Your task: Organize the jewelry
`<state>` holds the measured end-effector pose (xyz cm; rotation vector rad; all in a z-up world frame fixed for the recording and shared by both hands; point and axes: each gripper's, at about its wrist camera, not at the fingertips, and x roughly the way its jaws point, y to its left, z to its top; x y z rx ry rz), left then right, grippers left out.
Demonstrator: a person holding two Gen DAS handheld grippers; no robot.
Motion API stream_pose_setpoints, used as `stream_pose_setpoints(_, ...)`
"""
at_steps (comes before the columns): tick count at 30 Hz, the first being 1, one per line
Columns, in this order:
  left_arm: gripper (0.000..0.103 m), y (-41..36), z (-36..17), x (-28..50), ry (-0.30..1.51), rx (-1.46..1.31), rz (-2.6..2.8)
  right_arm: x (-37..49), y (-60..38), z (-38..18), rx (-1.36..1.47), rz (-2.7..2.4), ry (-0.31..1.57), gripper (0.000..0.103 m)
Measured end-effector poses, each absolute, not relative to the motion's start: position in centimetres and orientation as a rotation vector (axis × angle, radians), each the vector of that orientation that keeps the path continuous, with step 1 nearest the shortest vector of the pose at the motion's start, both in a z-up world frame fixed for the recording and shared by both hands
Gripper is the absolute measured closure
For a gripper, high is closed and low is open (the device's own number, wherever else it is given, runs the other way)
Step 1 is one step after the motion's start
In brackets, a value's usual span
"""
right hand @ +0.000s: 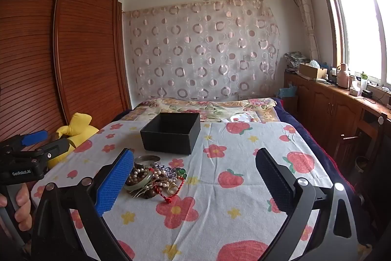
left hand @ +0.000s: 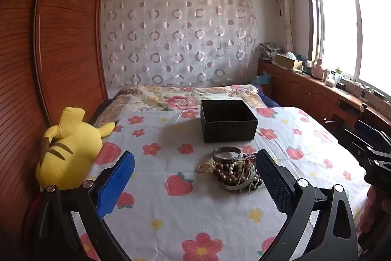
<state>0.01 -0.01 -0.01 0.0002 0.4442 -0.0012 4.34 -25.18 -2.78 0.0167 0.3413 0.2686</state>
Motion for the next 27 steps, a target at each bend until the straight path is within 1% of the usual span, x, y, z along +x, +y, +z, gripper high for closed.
stream_pose_setpoints(19,0.007,0.0,0.0,0.1,0.435,-0.001,0.000,4.3,-25.2,-2.8,0.021,0.270,0.346,0.002)
stream_pose_setpoints(27,0.007,0.0,1.1,-0.8,0.417,-0.003,0.003,4.2,-25.2,-2.7,0.021,0.271,0.345,0.002)
